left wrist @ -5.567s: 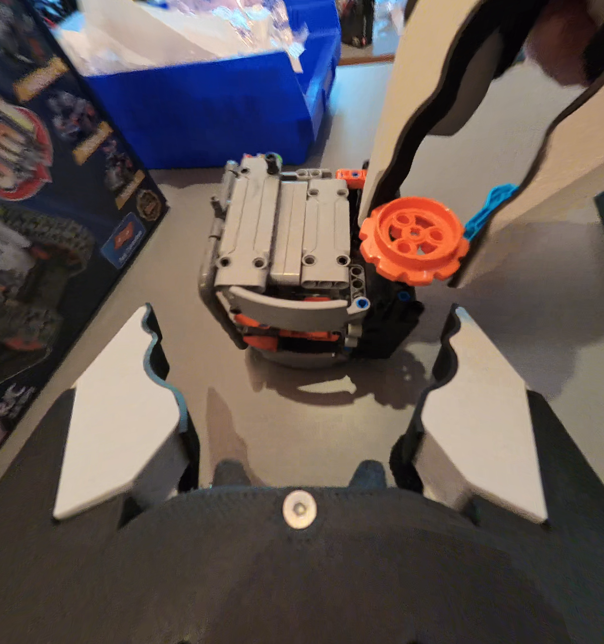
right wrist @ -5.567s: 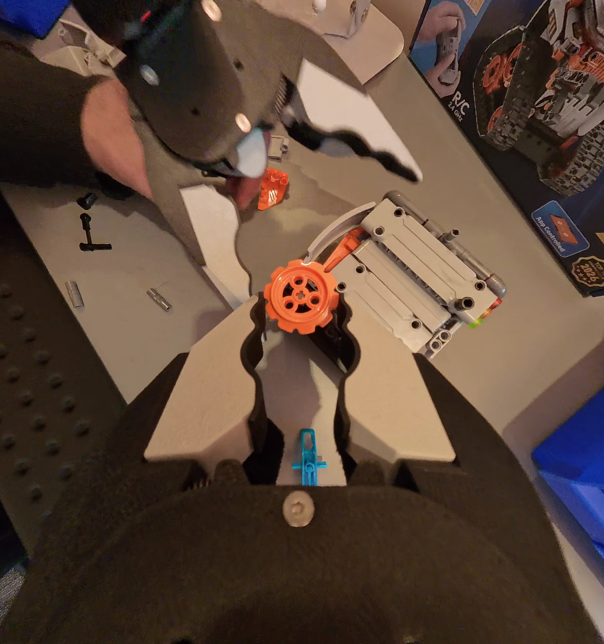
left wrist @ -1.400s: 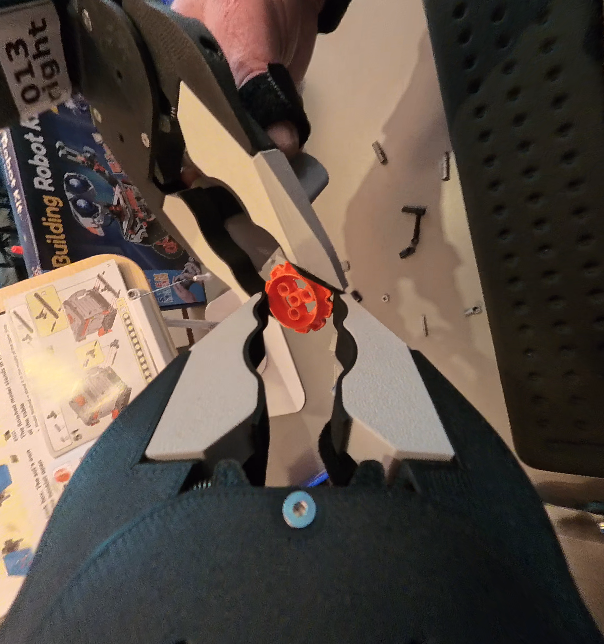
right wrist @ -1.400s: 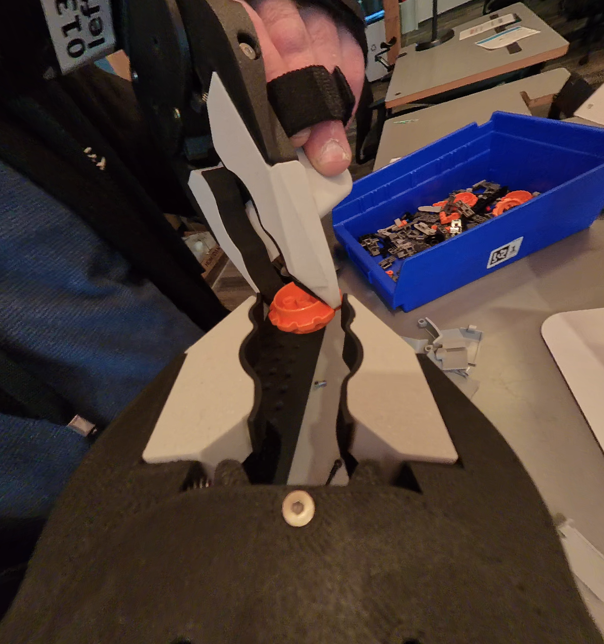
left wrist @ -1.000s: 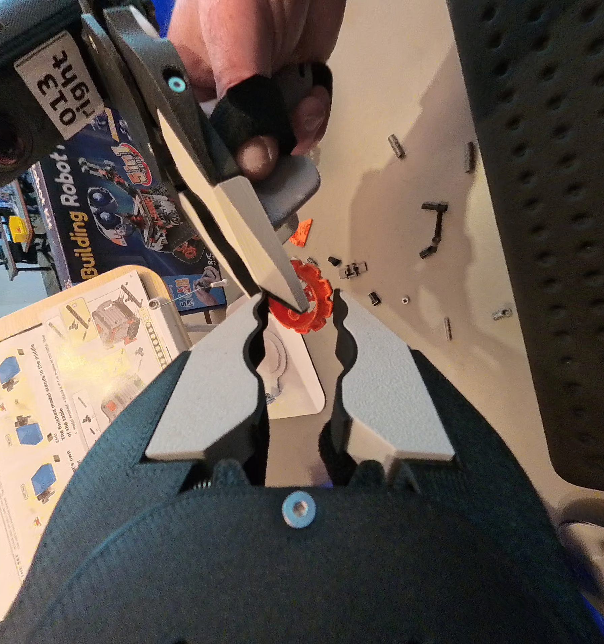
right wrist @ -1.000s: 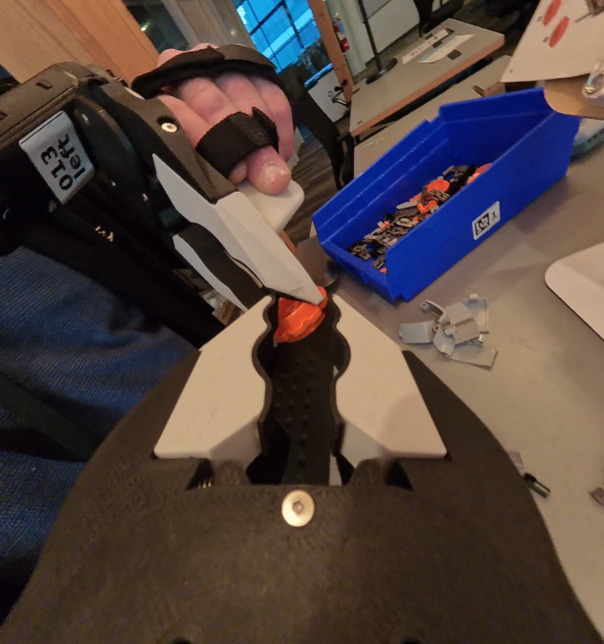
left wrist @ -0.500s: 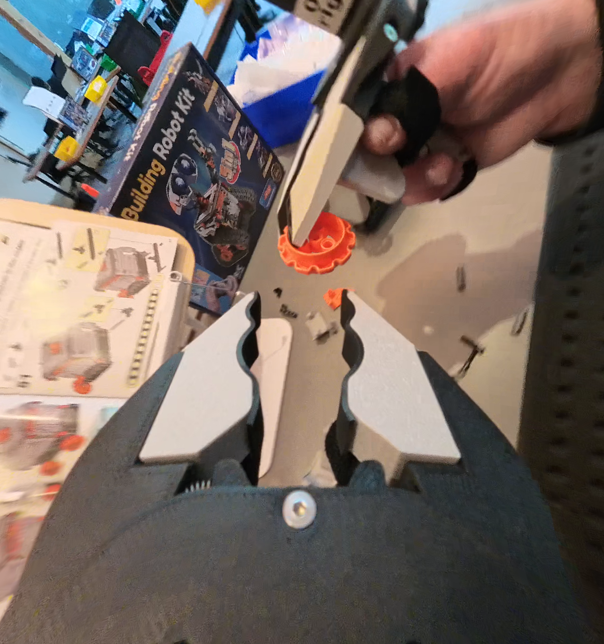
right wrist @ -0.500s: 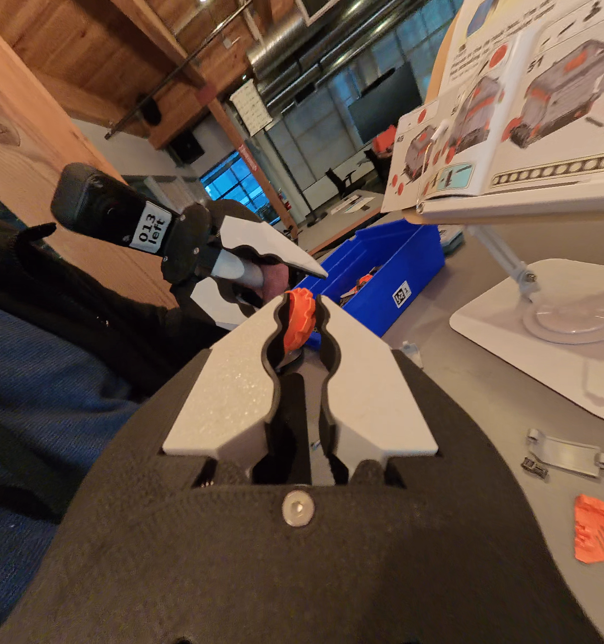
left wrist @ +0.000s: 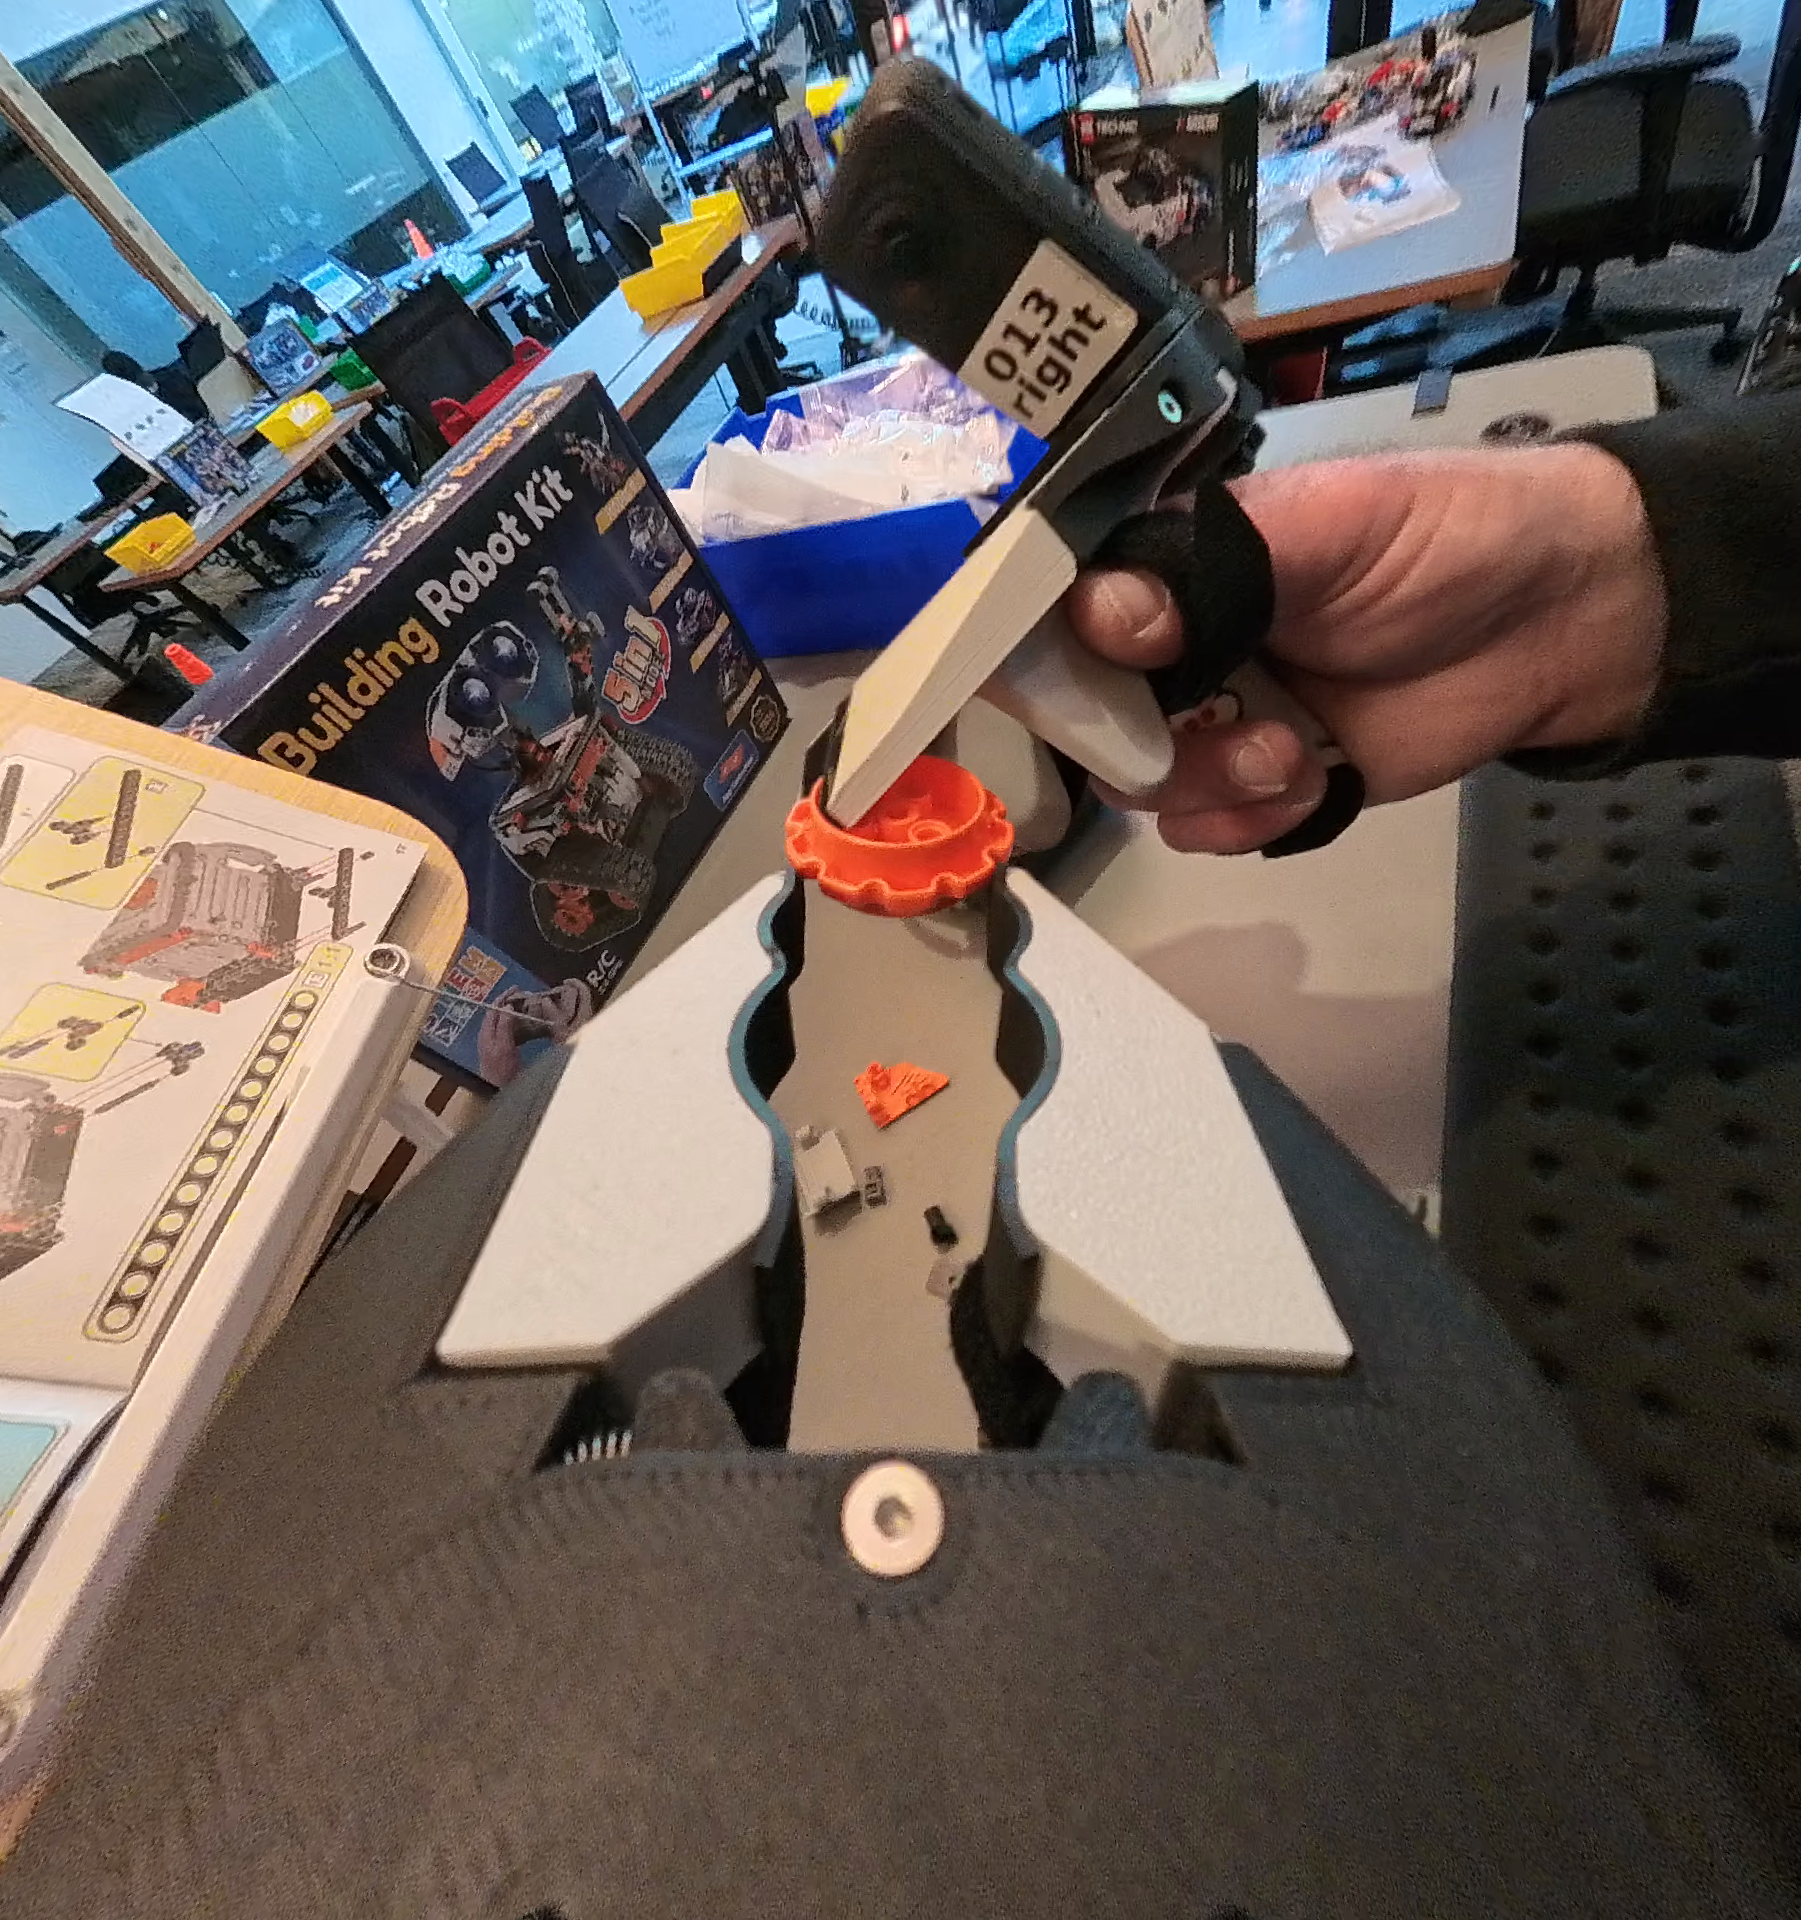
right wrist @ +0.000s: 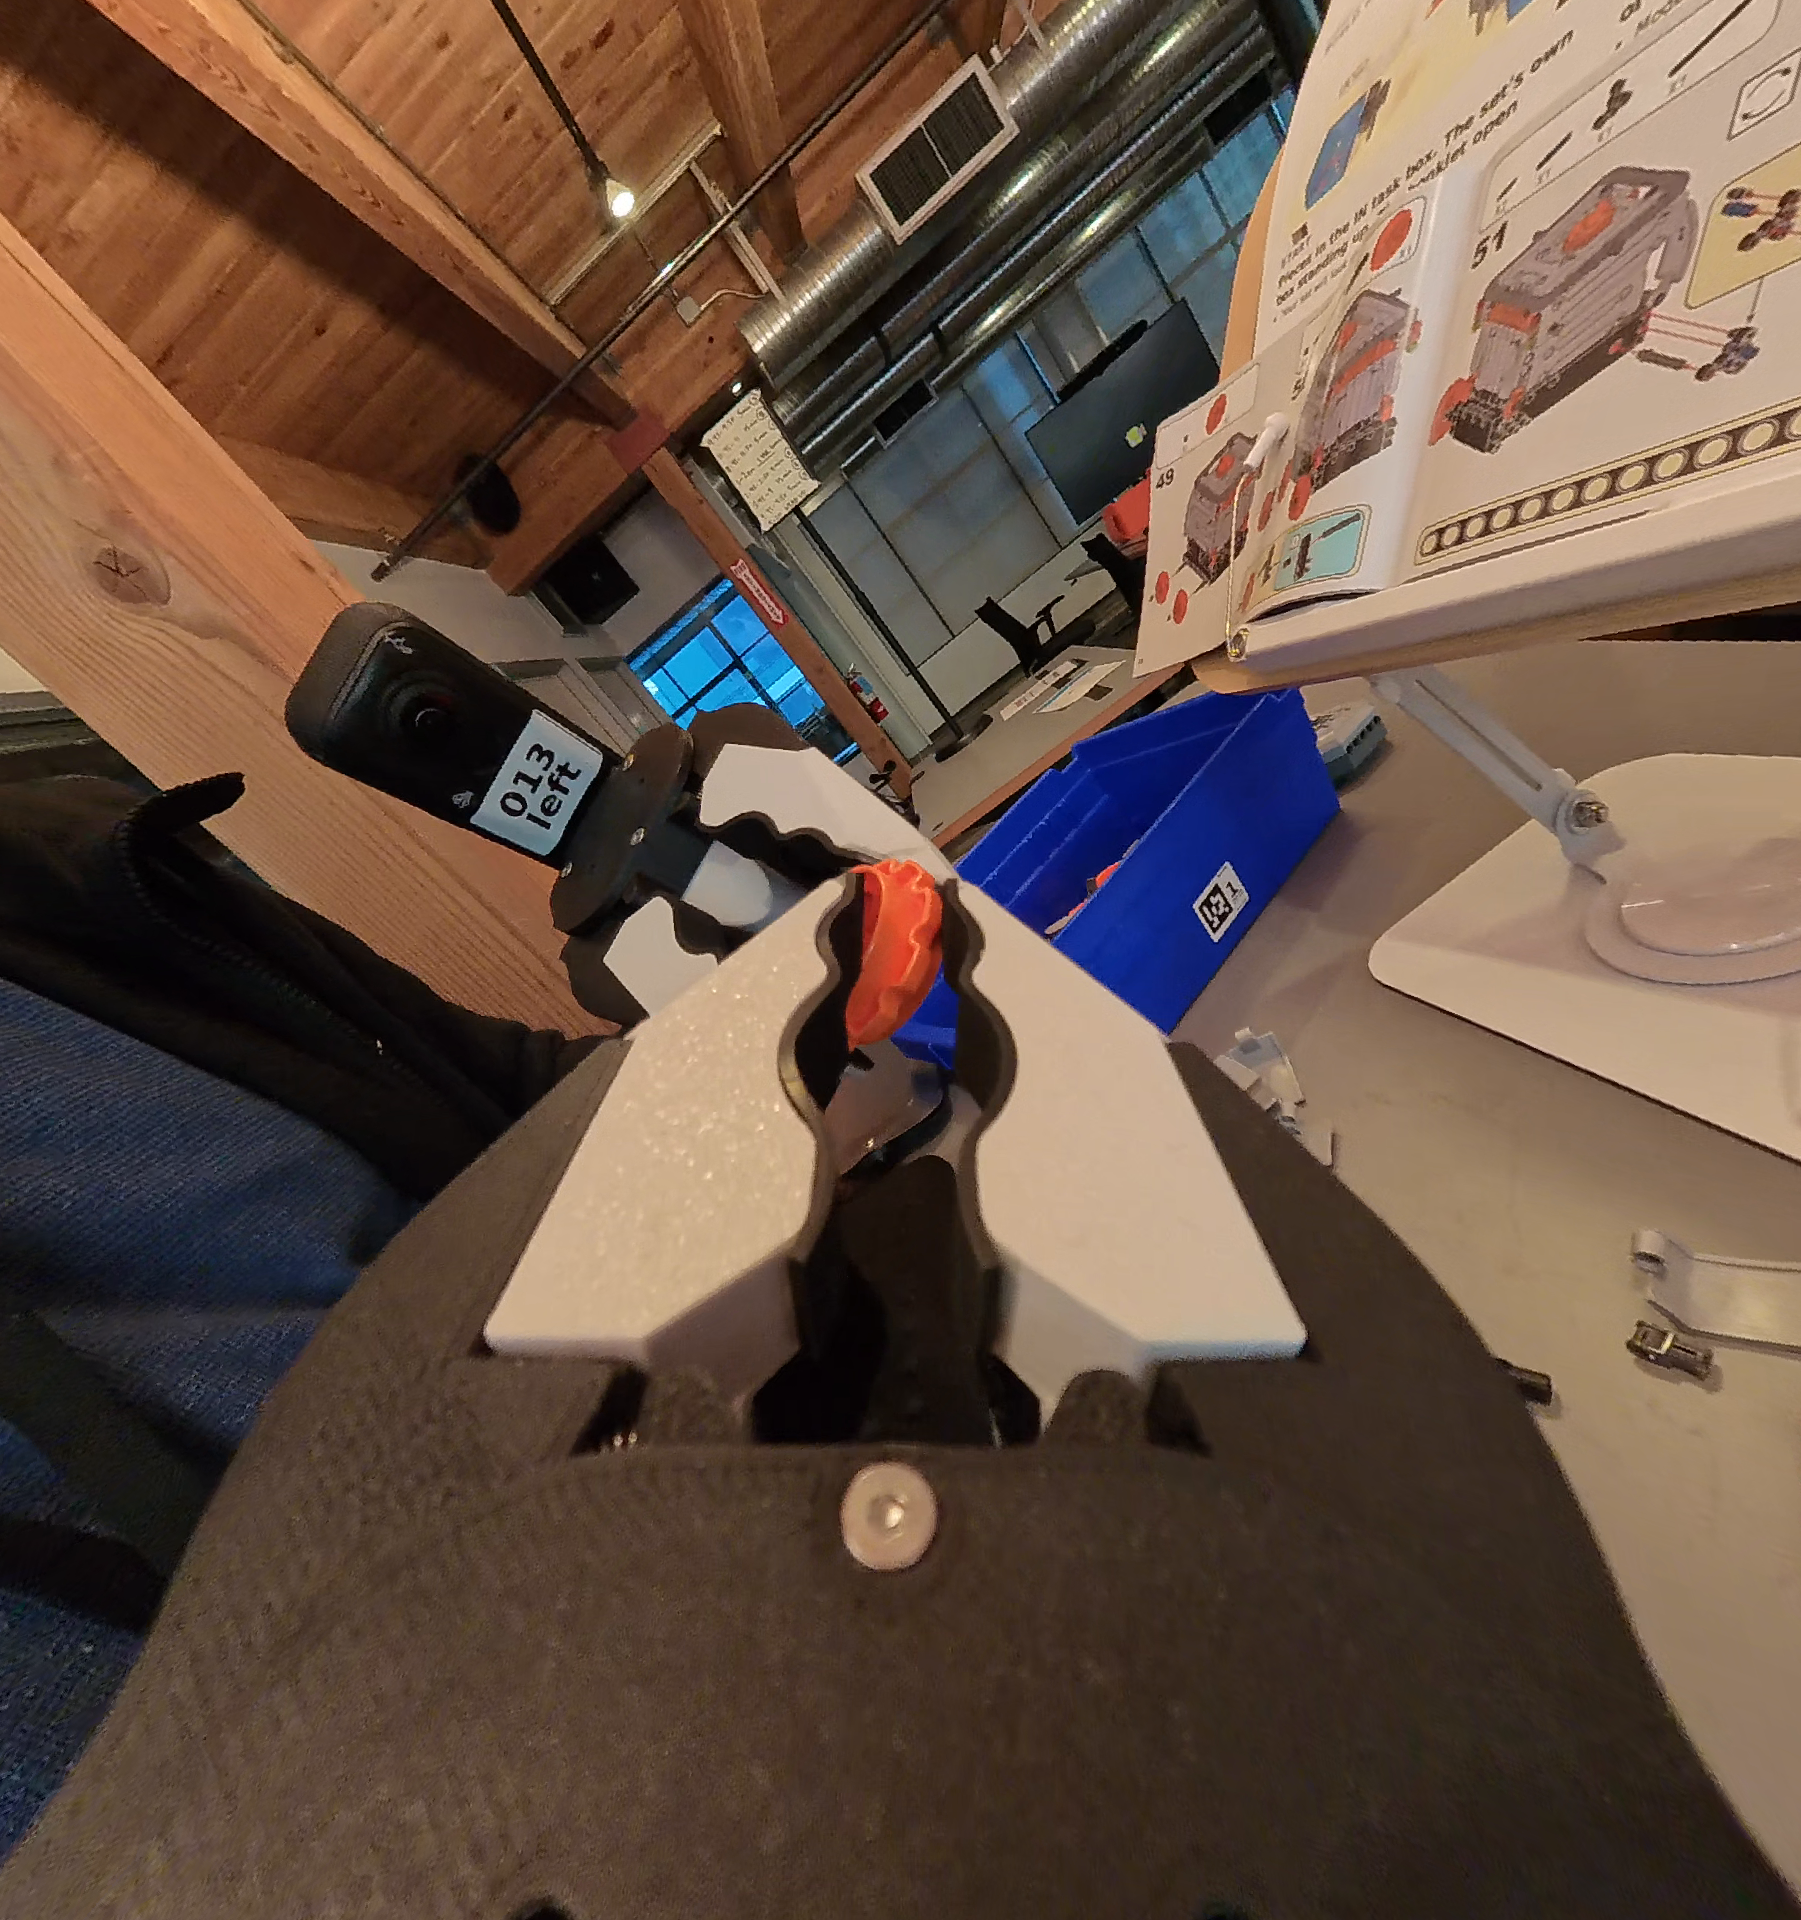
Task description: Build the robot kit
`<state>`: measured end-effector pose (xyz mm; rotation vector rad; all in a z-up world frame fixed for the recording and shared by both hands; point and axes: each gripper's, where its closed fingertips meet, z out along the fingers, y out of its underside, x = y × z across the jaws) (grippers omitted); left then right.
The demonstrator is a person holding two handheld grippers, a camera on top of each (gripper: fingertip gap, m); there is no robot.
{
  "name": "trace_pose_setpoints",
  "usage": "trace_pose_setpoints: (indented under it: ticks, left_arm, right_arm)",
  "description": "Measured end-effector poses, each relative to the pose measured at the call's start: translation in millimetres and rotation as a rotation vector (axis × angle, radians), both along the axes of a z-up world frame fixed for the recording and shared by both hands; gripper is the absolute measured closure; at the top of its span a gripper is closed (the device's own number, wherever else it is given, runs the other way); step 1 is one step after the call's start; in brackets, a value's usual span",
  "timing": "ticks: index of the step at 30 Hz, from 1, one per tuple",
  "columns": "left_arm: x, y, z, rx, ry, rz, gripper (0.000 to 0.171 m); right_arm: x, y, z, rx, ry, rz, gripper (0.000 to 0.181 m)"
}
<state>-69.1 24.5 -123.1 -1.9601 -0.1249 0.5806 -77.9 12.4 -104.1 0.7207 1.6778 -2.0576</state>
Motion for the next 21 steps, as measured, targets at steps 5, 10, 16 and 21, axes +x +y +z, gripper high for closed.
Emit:
trace_pose_setpoints:
  ticks: [5,10,16,21]
  left_arm:
    - [5,8,7,0.061,-0.002,-0.004,0.128]
    - [3,7,8,0.062,0.018,0.019,0.134]
    - [3,0,14,0.115,0.012,0.021,0.134]
    - [2,-6,16,0.106,0.027,0.026,0.134]
  right_arm:
    - [0,5,1,-0.014,-0.023,-0.003,0.170]
    - [1,4,2,-0.022,-0.037,0.009,0.169]
    - [-2,1,5,-0.017,-0.031,-0.007,0.153]
    - [4,6,5,0.107,0.104,-0.059,0.144]
